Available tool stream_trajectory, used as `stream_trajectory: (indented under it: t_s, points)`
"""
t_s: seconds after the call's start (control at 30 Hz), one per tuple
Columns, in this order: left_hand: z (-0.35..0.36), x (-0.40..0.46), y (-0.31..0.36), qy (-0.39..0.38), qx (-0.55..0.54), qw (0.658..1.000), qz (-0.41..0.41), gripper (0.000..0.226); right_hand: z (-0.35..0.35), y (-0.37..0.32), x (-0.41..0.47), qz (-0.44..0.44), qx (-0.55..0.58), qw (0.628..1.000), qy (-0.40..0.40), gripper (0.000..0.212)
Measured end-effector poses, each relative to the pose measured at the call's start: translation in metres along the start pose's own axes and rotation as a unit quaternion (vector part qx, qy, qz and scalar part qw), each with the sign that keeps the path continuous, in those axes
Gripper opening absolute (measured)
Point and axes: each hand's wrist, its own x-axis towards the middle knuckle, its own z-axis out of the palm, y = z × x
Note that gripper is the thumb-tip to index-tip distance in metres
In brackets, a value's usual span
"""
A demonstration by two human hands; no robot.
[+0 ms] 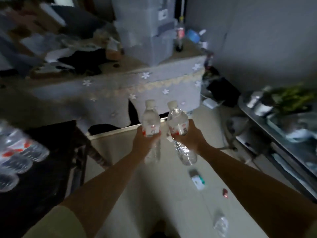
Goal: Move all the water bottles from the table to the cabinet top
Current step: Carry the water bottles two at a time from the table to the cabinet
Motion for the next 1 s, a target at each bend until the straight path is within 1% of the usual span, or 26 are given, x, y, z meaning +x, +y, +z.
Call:
stream_trajectory:
  t_s: [0.07,0.13,0.2,0.27,0.37,0.43,0.5,0.63,0.67,0.73,0.8,0.9,0.97,1.0]
  points:
    - [0.038,0.001,0.004,-0.072,0.01,0.997,-0.003,0.067,-0.027,0.024,-0.011,0.048,-0.009,0.997,0.051,0.066]
    - [0.067,0.001,0.005,-0.129,0.024,0.991,0.003,0.066,-0.047,0.044,-0.024,0.088,-0.002,0.991,0.097,0.063]
    - [0.106,-0.004,0.009,-0.199,0.055,0.978,0.019,0.065,-0.069,0.067,-0.047,0.133,0.007,0.977,0.168,0.064]
    - [0.127,-0.007,0.013,-0.228,0.074,0.97,0.042,0.064,-0.081,0.074,-0.062,0.153,0.013,0.969,0.194,0.064]
    - [0.186,-0.036,0.02,-0.346,0.107,0.93,0.068,0.067,-0.111,0.103,-0.112,0.223,0.02,0.933,0.283,0.063]
    - [0.218,-0.062,0.021,-0.414,0.12,0.899,0.078,0.061,-0.125,0.119,-0.15,0.262,0.028,0.904,0.338,0.063]
    - [0.243,-0.089,0.022,-0.454,0.135,0.876,0.097,0.053,-0.134,0.132,-0.186,0.286,0.041,0.878,0.383,0.062]
    - [0.289,-0.17,0.009,-0.542,0.173,0.813,0.122,0.052,-0.146,0.159,-0.277,0.34,0.06,0.808,0.478,0.058]
    - [0.294,-0.184,0.005,-0.555,0.182,0.802,0.126,0.051,-0.146,0.164,-0.292,0.345,0.073,0.797,0.49,0.058]
    - [0.309,-0.233,-0.004,-0.598,0.199,0.762,0.146,0.051,-0.149,0.175,-0.341,0.36,0.085,0.766,0.526,0.06]
    - [0.317,-0.263,-0.013,-0.629,0.197,0.736,0.155,0.053,-0.151,0.18,-0.371,0.363,0.095,0.754,0.538,0.065]
    - [0.33,-0.351,-0.031,-0.681,0.21,0.681,0.171,0.052,-0.155,0.198,-0.456,0.388,0.098,0.711,0.579,0.068]
    - [0.337,-0.405,-0.043,-0.701,0.211,0.659,0.171,0.052,-0.16,0.211,-0.508,0.401,0.099,0.696,0.588,0.068]
    - [0.341,-0.429,-0.049,-0.705,0.211,0.655,0.171,0.052,-0.163,0.216,-0.532,0.404,0.1,0.692,0.59,0.067]
